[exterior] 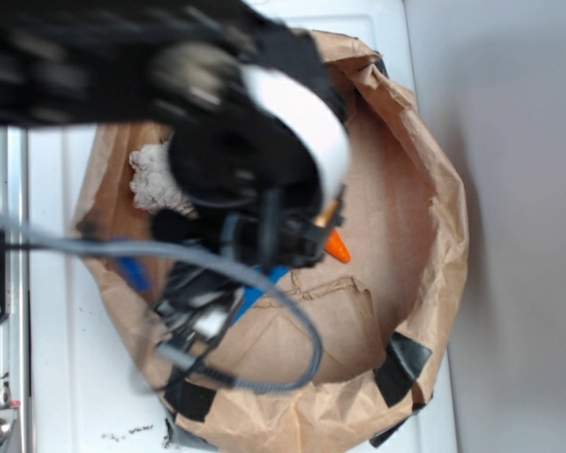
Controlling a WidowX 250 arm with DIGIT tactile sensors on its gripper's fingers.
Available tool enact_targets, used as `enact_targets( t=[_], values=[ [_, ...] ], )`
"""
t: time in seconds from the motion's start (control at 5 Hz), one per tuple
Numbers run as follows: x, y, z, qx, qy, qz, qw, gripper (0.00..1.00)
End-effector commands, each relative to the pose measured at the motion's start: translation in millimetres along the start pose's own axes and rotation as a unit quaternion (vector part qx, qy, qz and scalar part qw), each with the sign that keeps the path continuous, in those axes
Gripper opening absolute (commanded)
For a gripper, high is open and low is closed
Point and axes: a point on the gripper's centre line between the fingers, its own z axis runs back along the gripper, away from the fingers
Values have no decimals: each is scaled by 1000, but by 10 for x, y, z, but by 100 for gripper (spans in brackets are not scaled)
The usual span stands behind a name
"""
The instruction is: Grab the carrot.
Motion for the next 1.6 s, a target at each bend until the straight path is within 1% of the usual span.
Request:
enact_targets(
  t=[0.0, 0.2, 0.4, 0.6, 0.8, 1.0, 1.2, 1.4],
  values=[
    [-130, 282, -148, 28, -20, -72, 997, 100],
    [-203, 506, -383, 28, 14, -72, 997, 100],
    [-179, 632, -670, 39, 35, -72, 996, 100],
    [-121, 635, -1000, 48, 38, -79, 995, 100],
    [-51, 620, -1186, 63, 33, -86, 994, 74],
    [-63, 614, -1178, 64, 28, -85, 994, 0],
    [-58, 624, -1157, 65, 24, -85, 994, 0],
    [-46, 617, -1138, 55, 12, -81, 995, 0]
  ],
)
